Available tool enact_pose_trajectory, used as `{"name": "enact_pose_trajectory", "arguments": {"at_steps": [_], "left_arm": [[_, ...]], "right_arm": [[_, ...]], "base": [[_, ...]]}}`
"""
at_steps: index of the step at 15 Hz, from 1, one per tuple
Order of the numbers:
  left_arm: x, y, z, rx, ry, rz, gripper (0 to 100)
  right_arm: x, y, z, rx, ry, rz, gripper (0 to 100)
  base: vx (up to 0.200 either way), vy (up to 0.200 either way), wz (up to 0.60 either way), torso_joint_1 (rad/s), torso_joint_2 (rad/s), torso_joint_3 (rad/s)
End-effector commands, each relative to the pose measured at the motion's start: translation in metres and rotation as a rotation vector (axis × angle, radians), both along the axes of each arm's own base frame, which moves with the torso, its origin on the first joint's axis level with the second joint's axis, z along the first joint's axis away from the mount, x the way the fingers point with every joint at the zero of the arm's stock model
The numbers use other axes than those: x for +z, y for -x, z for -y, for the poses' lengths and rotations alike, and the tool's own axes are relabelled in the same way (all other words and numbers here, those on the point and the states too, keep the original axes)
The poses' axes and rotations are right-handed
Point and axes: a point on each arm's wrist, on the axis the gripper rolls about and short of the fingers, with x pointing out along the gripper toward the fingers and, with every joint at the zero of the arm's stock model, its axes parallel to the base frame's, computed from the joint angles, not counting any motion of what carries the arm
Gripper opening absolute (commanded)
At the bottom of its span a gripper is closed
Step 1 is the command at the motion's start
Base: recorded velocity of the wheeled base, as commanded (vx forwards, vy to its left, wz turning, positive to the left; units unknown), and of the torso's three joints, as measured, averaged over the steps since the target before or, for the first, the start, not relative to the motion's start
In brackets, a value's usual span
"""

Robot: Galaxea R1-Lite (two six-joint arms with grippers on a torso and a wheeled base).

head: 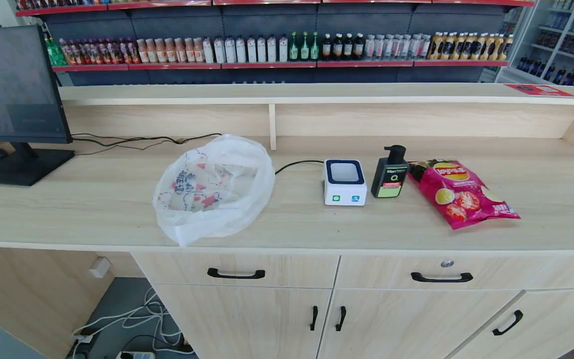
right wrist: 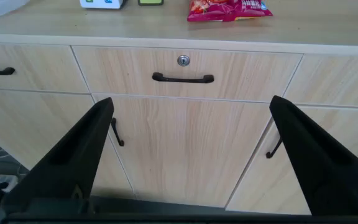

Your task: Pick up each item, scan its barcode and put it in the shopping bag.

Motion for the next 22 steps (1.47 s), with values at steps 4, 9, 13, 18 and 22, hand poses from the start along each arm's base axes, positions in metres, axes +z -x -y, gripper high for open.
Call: {"name": "enact_pose_trajectory", "arguments": {"at_steps": [4, 9, 13, 18, 22], "left_arm": [[0.000, 0.000, 0.000, 0.001, 0.000, 0.000, 100], [0.000, 0.000, 0.000, 0.001, 0.000, 0.000, 100], [0.000, 0.000, 0.000, -0.001, 0.000, 0.000, 100], [0.000, 0.000, 0.000, 0.001, 0.000, 0.000, 100], [0.000, 0.000, 0.000, 0.001, 0.000, 0.000, 100]], "right_arm": [[0.062, -0.005, 0.000, 0.014, 0.031, 0.029, 100], [0.178, -0.149, 0.003, -0.017, 0.048, 0.223, 100], [0.168, -0.235, 0.003, -0.011, 0.027, 0.310, 100], [0.154, -0.314, 0.003, 0.052, -0.052, 0.319, 100], [0.087, -0.363, 0.007, 0.089, -0.051, 0.187, 100]], "base": [[0.000, 0.000, 0.00, 0.000, 0.00, 0.000], [0.000, 0.000, 0.00, 0.000, 0.00, 0.000], [0.000, 0.000, 0.00, 0.000, 0.00, 0.000], [0.000, 0.000, 0.00, 0.000, 0.00, 0.000], [0.000, 0.000, 0.00, 0.000, 0.00, 0.000]]}}
